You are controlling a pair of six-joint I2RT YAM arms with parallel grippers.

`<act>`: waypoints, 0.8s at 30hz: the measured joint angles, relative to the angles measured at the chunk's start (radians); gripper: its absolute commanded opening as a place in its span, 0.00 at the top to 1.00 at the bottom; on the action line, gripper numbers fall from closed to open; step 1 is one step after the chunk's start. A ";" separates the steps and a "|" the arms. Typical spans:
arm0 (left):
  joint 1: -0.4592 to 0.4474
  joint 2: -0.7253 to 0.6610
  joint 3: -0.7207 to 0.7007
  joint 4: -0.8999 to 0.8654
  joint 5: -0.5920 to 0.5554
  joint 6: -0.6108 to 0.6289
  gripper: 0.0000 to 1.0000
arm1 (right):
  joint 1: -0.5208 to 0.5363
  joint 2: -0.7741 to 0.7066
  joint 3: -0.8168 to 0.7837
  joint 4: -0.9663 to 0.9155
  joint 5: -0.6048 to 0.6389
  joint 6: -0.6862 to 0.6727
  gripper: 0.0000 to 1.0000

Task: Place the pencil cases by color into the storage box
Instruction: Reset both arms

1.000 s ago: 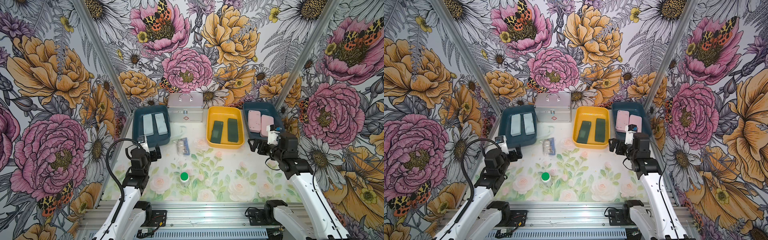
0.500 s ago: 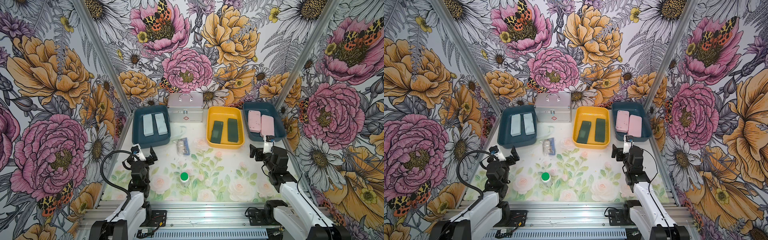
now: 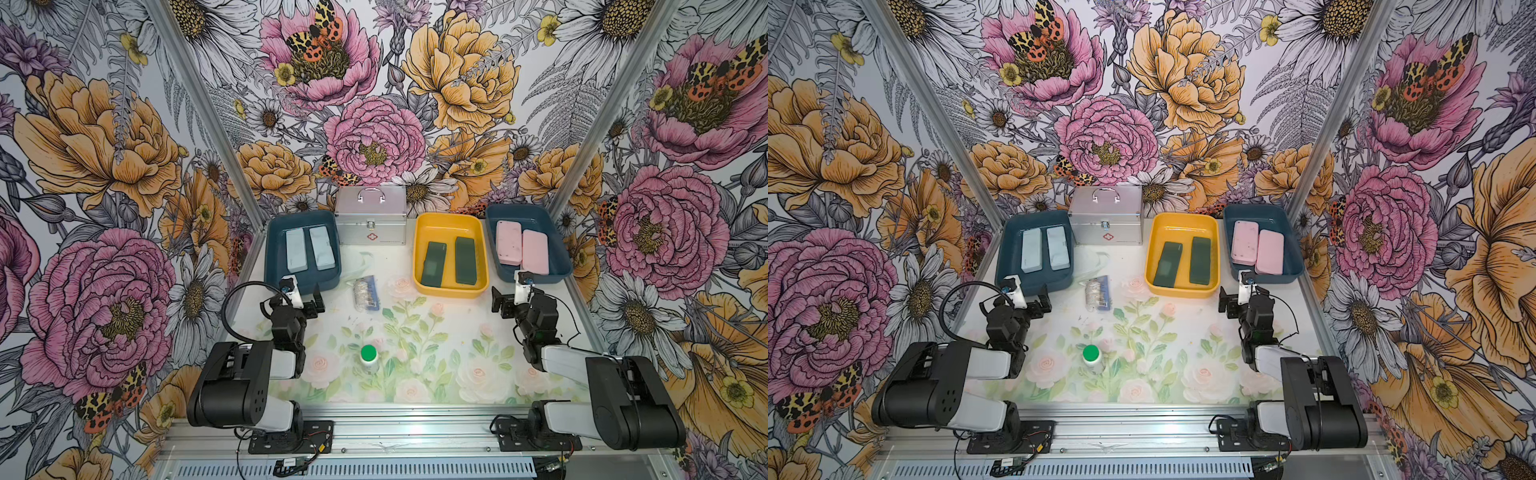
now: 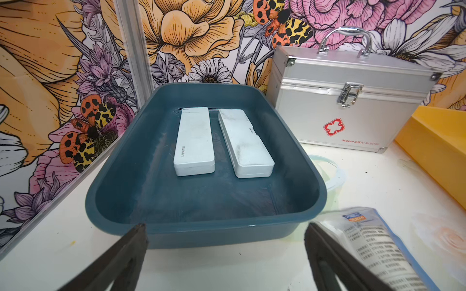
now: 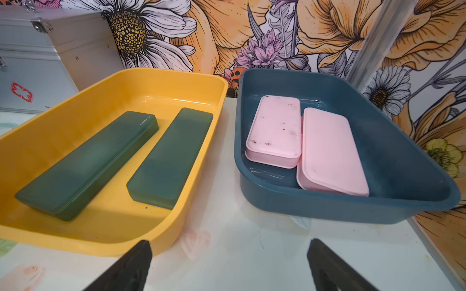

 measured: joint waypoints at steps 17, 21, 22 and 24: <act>0.005 0.043 0.188 -0.189 0.018 0.010 0.01 | -0.056 0.164 0.113 0.082 -0.008 0.034 0.01; 0.003 0.043 0.188 -0.216 0.001 0.010 0.01 | -0.056 0.164 0.113 0.065 -0.008 0.041 0.01; 0.003 0.043 0.188 -0.219 -0.003 0.010 0.01 | -0.056 0.164 0.113 0.065 -0.008 0.043 0.01; 0.000 0.043 0.188 -0.224 -0.010 0.010 0.01 | -0.056 0.164 0.113 0.064 -0.008 0.043 0.01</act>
